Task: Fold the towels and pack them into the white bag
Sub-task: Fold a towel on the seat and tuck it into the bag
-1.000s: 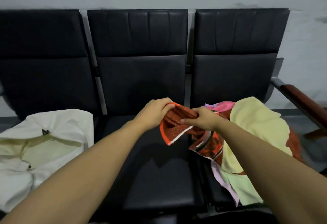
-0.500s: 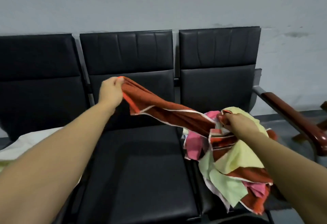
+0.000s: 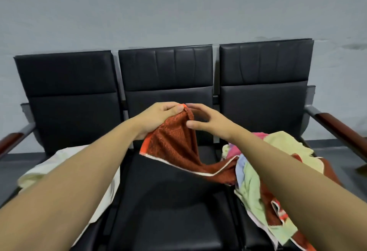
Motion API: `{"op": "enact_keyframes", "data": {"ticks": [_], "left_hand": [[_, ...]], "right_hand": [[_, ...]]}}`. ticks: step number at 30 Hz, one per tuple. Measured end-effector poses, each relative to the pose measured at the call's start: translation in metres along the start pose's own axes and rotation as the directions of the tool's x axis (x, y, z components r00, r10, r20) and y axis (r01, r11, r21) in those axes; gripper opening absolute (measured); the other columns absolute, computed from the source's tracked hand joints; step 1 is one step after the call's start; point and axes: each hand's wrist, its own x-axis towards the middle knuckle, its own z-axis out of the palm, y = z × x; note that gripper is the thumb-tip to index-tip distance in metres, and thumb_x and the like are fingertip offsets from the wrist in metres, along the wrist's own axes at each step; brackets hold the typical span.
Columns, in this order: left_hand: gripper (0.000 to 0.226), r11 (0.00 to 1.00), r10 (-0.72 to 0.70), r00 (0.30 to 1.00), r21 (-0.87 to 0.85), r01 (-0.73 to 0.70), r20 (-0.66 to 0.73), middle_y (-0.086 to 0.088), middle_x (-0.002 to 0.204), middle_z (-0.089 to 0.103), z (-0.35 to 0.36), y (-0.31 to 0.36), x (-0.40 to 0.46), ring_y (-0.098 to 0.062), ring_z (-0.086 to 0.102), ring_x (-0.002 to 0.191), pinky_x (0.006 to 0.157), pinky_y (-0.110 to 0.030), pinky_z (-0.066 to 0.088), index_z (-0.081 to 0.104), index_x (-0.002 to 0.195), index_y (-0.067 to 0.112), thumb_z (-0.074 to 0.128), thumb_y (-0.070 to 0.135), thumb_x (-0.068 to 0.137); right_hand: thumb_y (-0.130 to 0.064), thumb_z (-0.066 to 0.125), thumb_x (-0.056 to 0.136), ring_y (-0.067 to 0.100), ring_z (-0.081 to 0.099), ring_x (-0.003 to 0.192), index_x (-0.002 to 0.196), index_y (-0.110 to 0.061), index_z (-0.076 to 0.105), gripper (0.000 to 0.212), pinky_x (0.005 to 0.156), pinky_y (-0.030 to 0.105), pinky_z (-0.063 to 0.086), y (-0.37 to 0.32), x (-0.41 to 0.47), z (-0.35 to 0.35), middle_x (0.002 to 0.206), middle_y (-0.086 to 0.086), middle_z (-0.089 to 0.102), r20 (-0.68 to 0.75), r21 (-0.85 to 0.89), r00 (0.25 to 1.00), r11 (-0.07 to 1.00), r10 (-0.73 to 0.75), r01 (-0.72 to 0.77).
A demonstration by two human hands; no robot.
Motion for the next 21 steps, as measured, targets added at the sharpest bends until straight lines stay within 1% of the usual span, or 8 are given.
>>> {"op": "enact_keyframes", "data": {"ticks": [4, 6, 8, 10, 14, 16, 18, 21], "left_hand": [[0.030, 0.999, -0.028, 0.995, 0.035, 0.025, 0.092, -0.011, 0.114, 0.075, -0.008, 0.009, -0.018, -0.028, 0.072, 0.106, 0.095, -0.041, 0.057, 0.073, 0.118, 0.020, 0.057, 0.041, 0.103], [0.029, 0.978, -0.001, 0.998, 0.211, -0.011, 0.057, 0.000, 0.111, 0.076, -0.020, 0.010, -0.026, -0.017, 0.072, 0.104, 0.094, -0.035, 0.056, 0.074, 0.115, 0.023, 0.055, 0.042, 0.103], [0.027, 0.896, 0.058, 0.998, 0.441, -0.055, 0.006, 0.012, 0.106, 0.075, -0.032, 0.012, -0.032, -0.001, 0.069, 0.099, 0.090, -0.023, 0.049, 0.075, 0.109, 0.029, 0.053, 0.043, 0.104], [0.025, 0.822, 0.119, 0.992, 0.564, -0.074, -0.043, 0.017, 0.100, 0.074, -0.049, 0.011, -0.037, 0.004, 0.066, 0.096, 0.089, -0.020, 0.045, 0.075, 0.103, 0.031, 0.053, 0.042, 0.104], [0.021, 0.776, 0.299, 0.902, 0.630, -0.039, -0.312, 0.016, 0.096, 0.072, -0.098, 0.008, -0.050, -0.005, 0.064, 0.097, 0.085, -0.022, 0.043, 0.072, 0.098, 0.030, 0.054, 0.037, 0.105], [0.021, 0.762, 0.347, 0.837, 0.648, 0.012, -0.423, 0.012, 0.098, 0.071, -0.122, 0.004, -0.059, -0.010, 0.063, 0.099, 0.086, -0.030, 0.043, 0.070, 0.098, 0.031, 0.052, 0.038, 0.105], [0.023, 0.761, 0.332, 0.823, 0.646, 0.055, -0.461, 0.008, 0.103, 0.070, -0.136, -0.006, -0.067, -0.013, 0.062, 0.102, 0.089, -0.033, 0.042, 0.072, 0.102, 0.029, 0.050, 0.038, 0.106], [0.031, 0.773, 0.290, 0.778, 0.616, 0.153, -0.558, 0.000, 0.110, 0.070, -0.148, -0.020, -0.076, -0.022, 0.061, 0.105, 0.089, -0.037, 0.042, 0.071, 0.111, 0.018, 0.046, 0.036, 0.107]], "right_hand": [[-0.033, 0.081, 0.084, 0.020, 0.072, 0.105, 0.118, -0.020, 0.070, 0.038, 0.098, 0.038, 0.055, -0.029, 0.004, 0.021, 0.112, 0.003, 0.075, 0.122, 0.060, 0.992, 0.997, 0.036, -0.043], [-0.037, 0.081, 0.083, 0.019, 0.075, 0.096, 0.107, -0.018, 0.074, 0.032, 0.094, 0.035, 0.056, -0.031, 0.004, 0.022, 0.102, 0.002, 0.078, 0.173, -0.010, 0.980, 0.995, 0.097, -0.096], [-0.044, 0.083, 0.079, 0.016, 0.075, 0.091, 0.098, -0.021, 0.077, 0.031, 0.091, 0.032, 0.057, -0.032, 0.003, 0.020, 0.095, -0.001, 0.078, 0.199, -0.149, 0.968, 0.981, 0.154, -0.126], [-0.047, 0.086, 0.074, 0.014, 0.075, 0.087, 0.093, -0.024, 0.078, 0.032, 0.087, 0.031, 0.058, -0.034, 0.002, 0.014, 0.091, -0.004, 0.078, 0.214, -0.279, 0.954, 0.949, 0.211, -0.147], [-0.049, 0.088, 0.070, 0.009, 0.075, 0.079, 0.088, -0.024, 0.078, 0.033, 0.080, 0.026, 0.057, -0.030, -0.002, -0.016, 0.085, -0.010, 0.078, 0.148, -0.489, 0.933, 0.844, 0.328, -0.220], [-0.046, 0.087, 0.072, 0.013, 0.075, 0.085, 0.093, -0.022, 0.079, 0.032, 0.084, 0.027, 0.056, -0.023, -0.008, -0.032, 0.089, -0.007, 0.079, 0.084, -0.401, 0.946, 0.880, 0.313, -0.255], [-0.041, 0.086, 0.074, 0.020, 0.075, 0.093, 0.096, -0.018, 0.080, 0.032, 0.091, 0.034, 0.058, -0.016, -0.012, -0.041, 0.093, 0.001, 0.079, 0.026, -0.279, 0.955, 0.920, 0.295, -0.276], [-0.041, 0.087, 0.074, 0.022, 0.075, 0.091, 0.095, -0.015, 0.080, 0.034, 0.094, 0.040, 0.058, -0.011, -0.016, -0.041, 0.095, 0.007, 0.078, 0.040, -0.292, 0.946, 0.910, 0.321, -0.296]]}}
